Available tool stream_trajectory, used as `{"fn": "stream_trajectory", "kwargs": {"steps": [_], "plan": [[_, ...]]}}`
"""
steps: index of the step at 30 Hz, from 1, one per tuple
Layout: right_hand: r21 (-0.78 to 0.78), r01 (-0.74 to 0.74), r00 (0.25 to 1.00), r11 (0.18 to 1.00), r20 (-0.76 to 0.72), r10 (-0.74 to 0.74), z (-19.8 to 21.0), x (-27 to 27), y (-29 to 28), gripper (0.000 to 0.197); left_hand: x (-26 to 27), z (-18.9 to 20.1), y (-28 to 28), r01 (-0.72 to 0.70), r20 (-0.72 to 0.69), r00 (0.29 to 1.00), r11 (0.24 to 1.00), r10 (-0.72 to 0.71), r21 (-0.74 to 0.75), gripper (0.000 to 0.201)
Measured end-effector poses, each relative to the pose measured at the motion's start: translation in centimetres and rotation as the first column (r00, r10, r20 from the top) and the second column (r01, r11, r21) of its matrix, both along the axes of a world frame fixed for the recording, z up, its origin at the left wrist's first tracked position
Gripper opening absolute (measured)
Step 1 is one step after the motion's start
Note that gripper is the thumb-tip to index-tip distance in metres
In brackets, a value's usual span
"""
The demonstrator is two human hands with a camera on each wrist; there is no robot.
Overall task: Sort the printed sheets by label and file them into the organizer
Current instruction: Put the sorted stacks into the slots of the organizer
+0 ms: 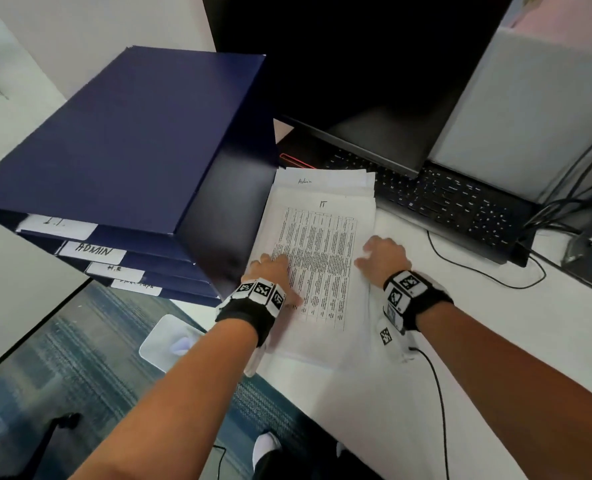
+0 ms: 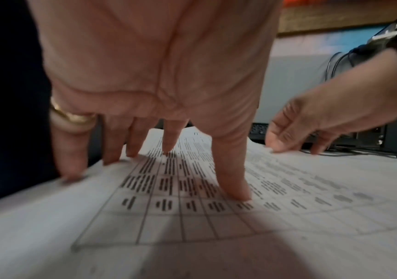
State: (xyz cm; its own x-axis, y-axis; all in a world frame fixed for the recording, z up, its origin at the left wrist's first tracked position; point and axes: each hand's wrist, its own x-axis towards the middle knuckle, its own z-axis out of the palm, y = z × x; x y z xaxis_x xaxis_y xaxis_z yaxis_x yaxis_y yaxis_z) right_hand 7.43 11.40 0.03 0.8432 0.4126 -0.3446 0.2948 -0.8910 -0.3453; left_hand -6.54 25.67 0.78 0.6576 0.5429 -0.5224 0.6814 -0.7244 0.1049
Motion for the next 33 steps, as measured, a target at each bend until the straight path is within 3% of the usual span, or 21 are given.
{"fn": "stream_trajectory", "kwargs": {"steps": [3, 8, 11, 14, 18, 21, 24, 28, 33], "plan": [[0.101, 0.025, 0.997, 0.995, 0.075, -0.033, 0.2, 2.9, 2.2, 0.047, -0.2, -0.8, 0.0, 0.045, -0.031, 0.999, 0.999, -0.045, -0.007, 0.093], [0.228, -0.065, 0.988, 0.972, 0.152, 0.031, -0.1, 6.4, 4.5, 0.059, -0.3, -1.4, -0.1, 0.14, -0.081, 0.988, 0.987, -0.134, 0.078, 0.101], [0.154, -0.099, 0.993, 0.983, 0.078, 0.088, -0.8, 7.7, 4.8, 0.069, -0.2, -1.6, -0.1, 0.147, -0.088, 0.987, 0.984, -0.138, 0.105, 0.105], [-0.005, -0.14, 0.985, 0.99, 0.103, 0.14, -1.4, 8.3, 4.9, 0.081, 0.0, -1.8, -0.4, 0.156, -0.121, 0.983, 0.977, -0.139, 0.146, 0.105], [-0.12, -0.141, 0.976, 0.983, 0.153, 0.158, -1.3, 8.4, 5.7, 0.074, 0.4, -1.8, -0.4, 0.162, -0.157, 0.978, 0.971, -0.134, 0.176, 0.111], [0.031, -0.061, 0.993, 0.998, 0.102, 0.058, -1.4, 8.2, 5.9, 0.052, 0.6, -1.8, -0.1, 0.182, -0.167, 0.973, 0.975, -0.16, 0.124, 0.115], [0.165, 0.026, 0.999, 0.986, 0.025, -0.031, -1.4, 7.2, 5.6, 0.043, 0.6, -1.7, 0.0, 0.188, -0.165, 0.972, 0.974, -0.167, 0.125, 0.115], [0.322, -0.012, 0.993, 0.947, 0.118, -0.027, -2.1, 4.4, 3.9, 0.021, 0.7, -1.9, 0.0, 0.195, -0.168, 0.971, 0.972, -0.172, 0.13, 0.115], [0.587, 0.028, 0.999, 0.809, -0.054, 0.004, -3.7, 3.2, 1.5, 0.054, 0.8, -2.0, 0.0, 0.192, -0.166, 0.971, 0.973, -0.17, 0.126, 0.115]]}}
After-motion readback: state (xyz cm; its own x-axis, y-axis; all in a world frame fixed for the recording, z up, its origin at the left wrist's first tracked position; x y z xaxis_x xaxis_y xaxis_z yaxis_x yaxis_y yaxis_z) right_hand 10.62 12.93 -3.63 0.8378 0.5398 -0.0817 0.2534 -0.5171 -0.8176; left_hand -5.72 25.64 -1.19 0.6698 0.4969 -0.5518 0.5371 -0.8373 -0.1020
